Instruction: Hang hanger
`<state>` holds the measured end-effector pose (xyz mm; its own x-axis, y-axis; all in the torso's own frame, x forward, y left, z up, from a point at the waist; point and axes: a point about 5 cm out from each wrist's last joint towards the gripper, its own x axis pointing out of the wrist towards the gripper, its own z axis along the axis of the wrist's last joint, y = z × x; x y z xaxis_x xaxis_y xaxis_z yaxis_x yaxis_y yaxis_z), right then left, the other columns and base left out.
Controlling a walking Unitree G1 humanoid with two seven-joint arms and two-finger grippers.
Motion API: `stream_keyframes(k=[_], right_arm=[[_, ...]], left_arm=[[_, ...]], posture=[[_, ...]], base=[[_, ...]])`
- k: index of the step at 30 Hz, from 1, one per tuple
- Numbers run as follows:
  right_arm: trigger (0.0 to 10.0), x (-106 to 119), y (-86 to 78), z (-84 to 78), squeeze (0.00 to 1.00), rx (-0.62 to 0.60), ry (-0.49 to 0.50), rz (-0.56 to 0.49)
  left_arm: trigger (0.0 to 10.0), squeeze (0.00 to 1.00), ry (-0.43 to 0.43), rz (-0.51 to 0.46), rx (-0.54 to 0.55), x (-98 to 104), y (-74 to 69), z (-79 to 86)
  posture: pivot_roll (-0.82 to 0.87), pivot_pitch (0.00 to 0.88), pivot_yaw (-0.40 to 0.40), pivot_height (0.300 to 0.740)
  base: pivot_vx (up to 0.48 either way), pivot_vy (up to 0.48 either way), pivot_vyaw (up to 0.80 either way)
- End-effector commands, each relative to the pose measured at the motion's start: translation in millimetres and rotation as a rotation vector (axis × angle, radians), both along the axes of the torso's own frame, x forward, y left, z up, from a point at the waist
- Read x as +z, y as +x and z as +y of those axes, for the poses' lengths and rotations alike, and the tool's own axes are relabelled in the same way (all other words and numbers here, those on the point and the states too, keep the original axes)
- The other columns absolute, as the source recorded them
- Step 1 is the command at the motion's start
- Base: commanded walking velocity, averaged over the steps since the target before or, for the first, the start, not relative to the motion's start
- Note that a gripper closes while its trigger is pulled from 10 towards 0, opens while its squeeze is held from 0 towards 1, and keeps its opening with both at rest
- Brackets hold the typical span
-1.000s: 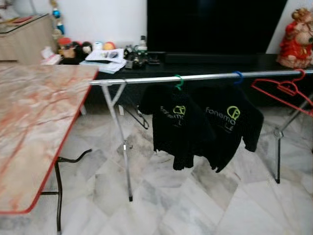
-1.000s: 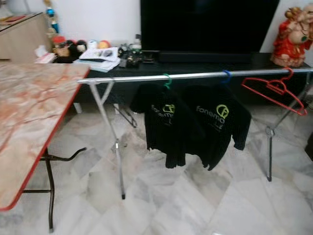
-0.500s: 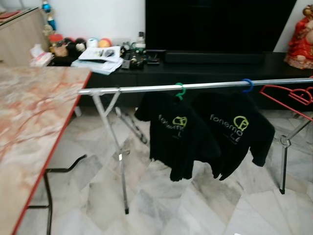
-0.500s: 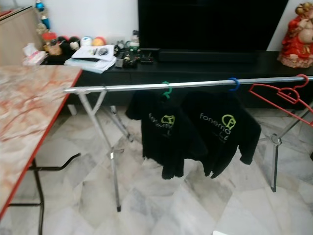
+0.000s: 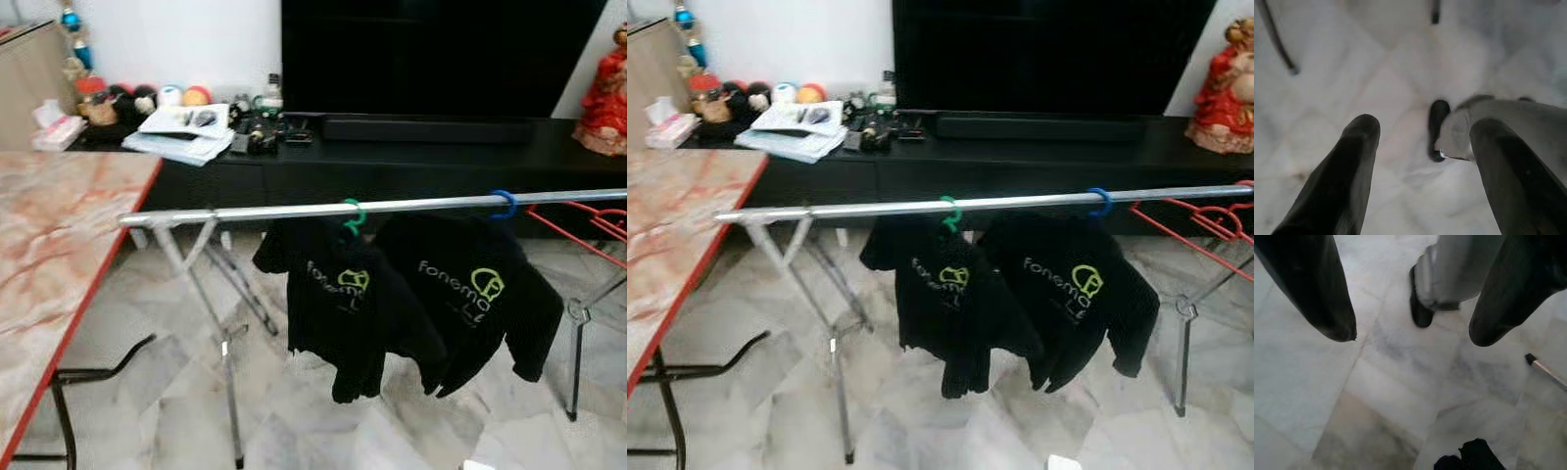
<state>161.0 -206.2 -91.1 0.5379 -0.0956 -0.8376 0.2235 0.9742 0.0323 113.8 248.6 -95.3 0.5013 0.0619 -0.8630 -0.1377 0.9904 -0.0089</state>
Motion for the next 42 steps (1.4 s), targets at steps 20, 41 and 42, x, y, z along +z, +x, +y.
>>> stream_keyframes(k=[20, 41, 42], right_arm=[[10.0, 35.0, 60.7, 30.8, 0.00, 0.129, 0.025, -0.359], [10.0, 92.5, 110.7, 9.4, 0.00, 0.171, -0.081, -0.694], [10.0, 93.4, 112.5, 9.8, 0.00, 0.183, -0.082, -0.690]], left_arm=[[10.0, 0.00, 0.008, 0.030, 0.053, -1.4, -10.0, 6.7], [10.0, 0.00, -0.003, 0.038, 0.019, -2.2, -16.2, 7.4], [10.0, 0.00, -0.002, 0.037, 0.018, -2.1, -16.0, 7.5]], posture=[[0.09, 0.089, -0.072, 0.740], [0.08, 0.092, -0.067, 0.740], [0.08, 0.091, -0.067, 0.740]], base=[[0.078, 0.000, 0.00], [0.000, 0.000, 0.00], [0.000, 0.000, 0.00]])
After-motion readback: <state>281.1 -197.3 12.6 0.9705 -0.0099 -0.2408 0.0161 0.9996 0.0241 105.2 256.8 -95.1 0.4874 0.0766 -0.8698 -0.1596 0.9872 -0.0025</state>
